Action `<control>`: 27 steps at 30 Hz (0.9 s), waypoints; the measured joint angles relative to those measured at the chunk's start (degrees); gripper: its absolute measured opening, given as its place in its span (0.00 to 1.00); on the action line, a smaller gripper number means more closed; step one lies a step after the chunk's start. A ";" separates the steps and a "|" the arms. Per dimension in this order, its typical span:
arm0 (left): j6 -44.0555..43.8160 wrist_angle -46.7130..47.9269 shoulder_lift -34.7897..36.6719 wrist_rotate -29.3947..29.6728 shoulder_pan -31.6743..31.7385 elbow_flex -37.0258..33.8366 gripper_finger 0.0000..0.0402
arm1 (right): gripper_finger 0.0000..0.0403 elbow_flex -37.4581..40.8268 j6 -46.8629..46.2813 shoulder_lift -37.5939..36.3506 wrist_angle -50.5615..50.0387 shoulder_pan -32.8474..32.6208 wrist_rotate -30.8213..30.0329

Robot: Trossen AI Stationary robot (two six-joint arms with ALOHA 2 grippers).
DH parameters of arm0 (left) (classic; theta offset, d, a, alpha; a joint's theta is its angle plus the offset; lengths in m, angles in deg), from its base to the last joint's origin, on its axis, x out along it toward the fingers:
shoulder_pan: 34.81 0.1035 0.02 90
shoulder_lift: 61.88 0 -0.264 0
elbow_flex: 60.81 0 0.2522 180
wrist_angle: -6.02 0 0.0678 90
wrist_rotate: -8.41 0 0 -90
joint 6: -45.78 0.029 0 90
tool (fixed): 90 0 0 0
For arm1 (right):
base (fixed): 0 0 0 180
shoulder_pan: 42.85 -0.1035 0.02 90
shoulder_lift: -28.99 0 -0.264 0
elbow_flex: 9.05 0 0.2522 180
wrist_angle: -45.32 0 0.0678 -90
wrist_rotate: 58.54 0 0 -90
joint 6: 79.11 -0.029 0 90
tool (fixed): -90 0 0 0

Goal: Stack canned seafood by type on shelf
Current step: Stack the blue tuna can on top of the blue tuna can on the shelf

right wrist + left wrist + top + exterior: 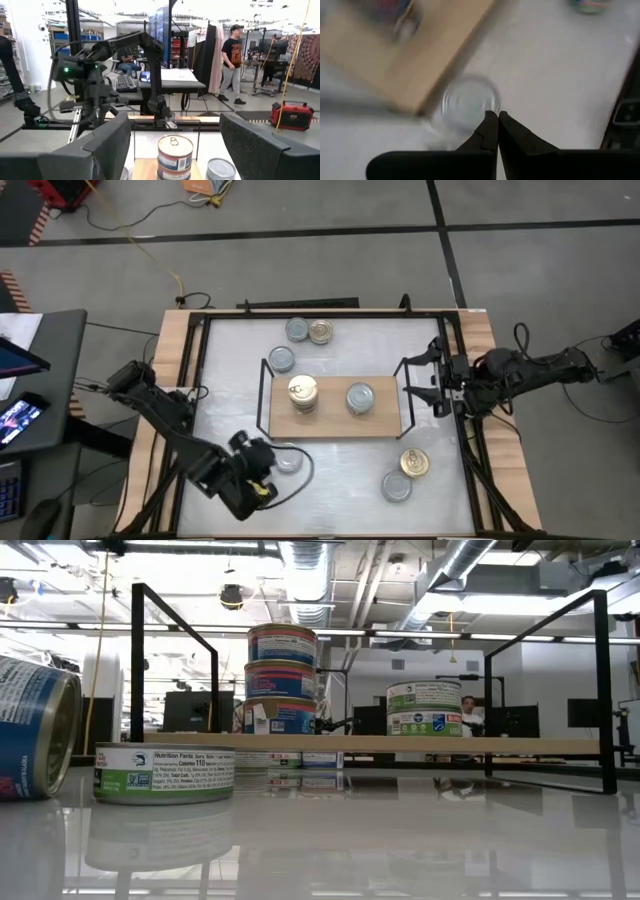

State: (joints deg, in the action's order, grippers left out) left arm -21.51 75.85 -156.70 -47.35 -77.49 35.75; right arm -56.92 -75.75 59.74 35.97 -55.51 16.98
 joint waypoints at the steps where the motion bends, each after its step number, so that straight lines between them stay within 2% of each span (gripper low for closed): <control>1: 6.64 -1.97 0.00 0.37 0.62 0.06 0.01 | 0.82 0.00 -0.44 0.00 -0.36 -0.02 0.00; 5: 28.35 -8.62 0.00 2.34 2.49 -0.16 0.01 | 0.82 0.00 -3.00 -0.01 -1.87 -0.34 0.00; 8: 37.46 -10.36 0.00 5.32 3.96 -0.39 0.03 | 0.82 0.00 -3.42 0.01 -3.01 -1.38 -0.02; 12: 48.88 -10.96 0.00 3.51 6.05 -0.39 0.14 | 0.82 0.00 -4.81 0.06 -4.09 -2.95 -0.02; 16: 54.39 -11.10 0.00 -3.70 8.18 -0.42 0.33 | 0.82 1.60 -8.25 0.03 -4.55 -5.06 -0.27; 23: 54.72 -5.86 0.00 -21.82 9.58 -0.44 0.65 | 0.82 3.48 -16.93 0.45 -4.91 -7.92 -0.51; 27: 57.42 0.41 0.00 -25.39 8.77 -0.44 0.75 | 0.82 3.48 -19.98 3.25 -3.47 -10.36 -5.32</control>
State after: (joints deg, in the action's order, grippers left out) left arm 35.91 76.26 -156.70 -72.73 -68.72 35.32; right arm -53.44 -95.73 62.99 32.49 -65.87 11.66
